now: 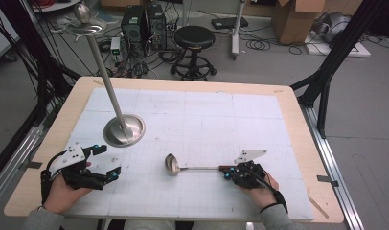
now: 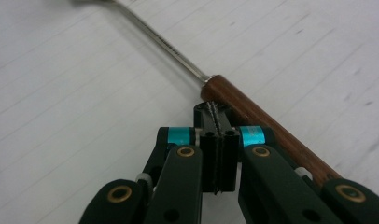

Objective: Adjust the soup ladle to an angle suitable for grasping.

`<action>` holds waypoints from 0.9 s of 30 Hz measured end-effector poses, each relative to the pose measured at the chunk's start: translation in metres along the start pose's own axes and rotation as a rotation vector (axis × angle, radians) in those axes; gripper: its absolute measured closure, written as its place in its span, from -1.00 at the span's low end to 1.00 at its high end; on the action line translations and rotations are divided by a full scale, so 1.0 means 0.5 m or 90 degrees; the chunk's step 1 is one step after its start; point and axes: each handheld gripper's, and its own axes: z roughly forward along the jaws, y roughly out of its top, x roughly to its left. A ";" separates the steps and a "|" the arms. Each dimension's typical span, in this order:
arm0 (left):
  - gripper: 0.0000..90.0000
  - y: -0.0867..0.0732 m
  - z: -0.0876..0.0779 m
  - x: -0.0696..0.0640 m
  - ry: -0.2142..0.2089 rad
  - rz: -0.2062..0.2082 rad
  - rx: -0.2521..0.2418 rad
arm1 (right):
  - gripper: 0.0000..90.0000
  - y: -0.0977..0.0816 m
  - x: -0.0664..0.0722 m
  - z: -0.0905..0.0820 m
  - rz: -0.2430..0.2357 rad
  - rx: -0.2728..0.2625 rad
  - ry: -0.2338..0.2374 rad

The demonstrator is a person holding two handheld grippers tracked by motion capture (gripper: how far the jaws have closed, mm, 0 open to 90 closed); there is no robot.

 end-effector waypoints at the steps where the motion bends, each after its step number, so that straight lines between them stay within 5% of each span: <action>1: -0.96 0.000 0.000 0.000 0.002 -0.001 0.001 | 1.00 0.005 -0.007 0.005 0.001 -0.001 -0.006; 7: -0.96 0.000 0.001 0.002 0.005 -0.005 0.001 | 1.00 0.021 -0.038 0.025 0.022 -0.018 0.006; 17: -0.96 0.001 -0.003 0.002 0.008 -0.004 -0.003 | 1.00 0.056 -0.081 0.053 -0.018 -0.017 0.023; 27: -0.96 0.001 -0.002 0.002 0.012 -0.003 -0.003 | 1.00 0.095 -0.100 0.091 -0.040 -0.032 -0.053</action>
